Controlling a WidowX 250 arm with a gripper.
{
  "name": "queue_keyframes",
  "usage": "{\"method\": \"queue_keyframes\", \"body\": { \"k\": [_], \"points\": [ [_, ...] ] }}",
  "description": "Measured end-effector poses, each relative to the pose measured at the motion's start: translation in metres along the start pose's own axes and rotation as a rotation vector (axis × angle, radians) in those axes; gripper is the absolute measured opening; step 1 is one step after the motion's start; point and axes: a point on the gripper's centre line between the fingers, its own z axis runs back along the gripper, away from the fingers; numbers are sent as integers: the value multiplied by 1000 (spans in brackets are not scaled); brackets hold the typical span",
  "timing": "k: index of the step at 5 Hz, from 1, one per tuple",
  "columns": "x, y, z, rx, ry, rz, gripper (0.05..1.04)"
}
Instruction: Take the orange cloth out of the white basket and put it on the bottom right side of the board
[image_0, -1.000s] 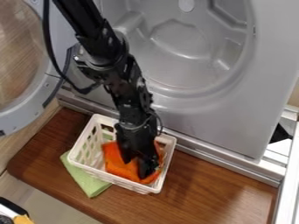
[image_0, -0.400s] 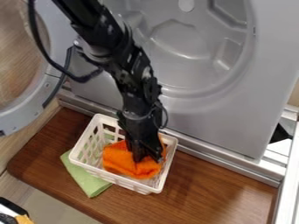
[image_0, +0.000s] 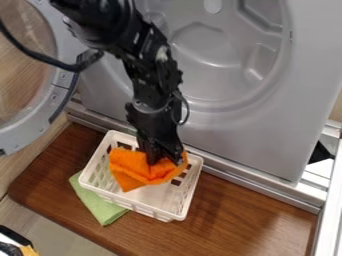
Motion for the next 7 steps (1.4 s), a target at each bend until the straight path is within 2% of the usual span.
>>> {"method": "queue_keyframes", "body": {
  "k": [2, 3, 4, 5, 6, 7],
  "points": [
    [3, -9, 45, 4, -39, 30, 55],
    [12, -27, 65, 12, -75, 18, 55],
    [24, -50, 72, -2, -103, 2, 55],
    [38, -74, 71, -13, -119, -43, 55],
    [48, -94, 62, -23, -108, -90, 55],
    [53, -114, 42, -46, -96, -136, 55]
  ]
}}
